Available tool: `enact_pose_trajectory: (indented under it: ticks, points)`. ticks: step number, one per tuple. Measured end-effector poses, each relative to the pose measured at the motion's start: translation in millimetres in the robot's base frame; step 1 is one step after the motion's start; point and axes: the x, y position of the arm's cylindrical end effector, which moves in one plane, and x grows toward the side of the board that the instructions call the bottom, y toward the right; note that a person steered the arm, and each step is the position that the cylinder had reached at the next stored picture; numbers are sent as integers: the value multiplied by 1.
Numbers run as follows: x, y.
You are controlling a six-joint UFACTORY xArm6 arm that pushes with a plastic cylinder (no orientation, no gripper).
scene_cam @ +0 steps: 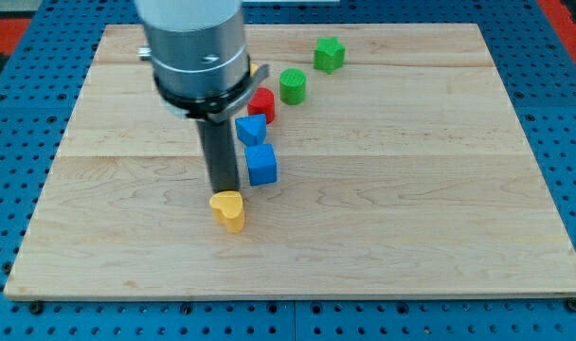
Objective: Push the yellow heart vertical to the blue cube
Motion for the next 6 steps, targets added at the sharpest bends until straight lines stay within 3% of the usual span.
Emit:
enact_pose_trajectory:
  ticks: [1,3,4,5,6]
  points:
    - [14,-25]
    - [41,40]
    - [63,43]
    - [75,108]
    - [56,143]
